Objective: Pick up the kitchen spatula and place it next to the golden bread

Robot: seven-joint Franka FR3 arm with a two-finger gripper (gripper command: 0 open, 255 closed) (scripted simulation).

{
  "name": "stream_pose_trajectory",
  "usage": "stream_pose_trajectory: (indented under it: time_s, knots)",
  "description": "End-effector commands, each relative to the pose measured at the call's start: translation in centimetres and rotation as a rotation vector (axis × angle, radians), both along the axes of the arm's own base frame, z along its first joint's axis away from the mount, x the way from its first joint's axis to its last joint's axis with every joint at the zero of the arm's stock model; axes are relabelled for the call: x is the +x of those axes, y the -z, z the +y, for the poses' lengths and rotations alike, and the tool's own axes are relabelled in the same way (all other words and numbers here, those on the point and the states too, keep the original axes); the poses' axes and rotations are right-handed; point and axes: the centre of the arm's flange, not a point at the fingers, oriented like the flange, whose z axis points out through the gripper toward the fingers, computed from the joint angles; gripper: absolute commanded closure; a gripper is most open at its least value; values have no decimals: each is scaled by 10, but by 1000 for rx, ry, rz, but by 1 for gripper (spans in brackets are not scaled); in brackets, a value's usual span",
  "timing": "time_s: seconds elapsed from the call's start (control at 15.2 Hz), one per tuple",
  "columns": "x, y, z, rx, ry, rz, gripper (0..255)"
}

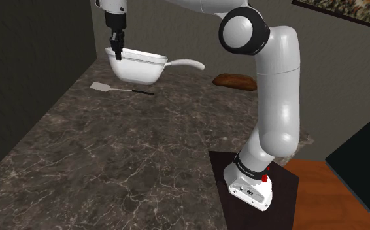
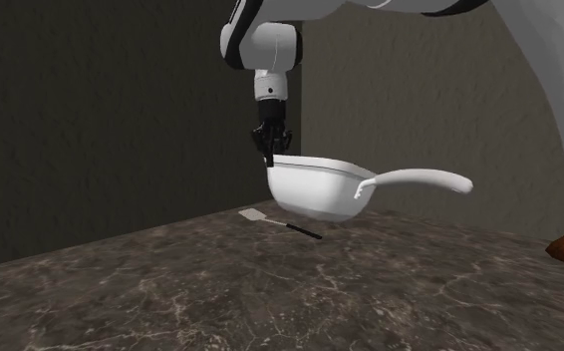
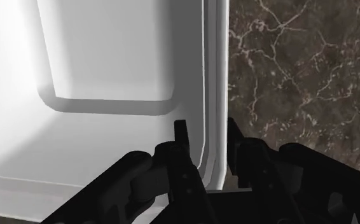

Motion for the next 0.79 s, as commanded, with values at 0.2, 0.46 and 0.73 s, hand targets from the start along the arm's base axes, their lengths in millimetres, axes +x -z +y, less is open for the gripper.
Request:
stream_pose_trajectory:
  time_s: [0.2, 0.46, 0.73]
  knots:
    - [-24, 1, -60, -2, 2, 4, 255]
    - [-44, 1, -109, -2, 2, 4, 255]
    - [-64, 1, -158, -2, 2, 4, 255]
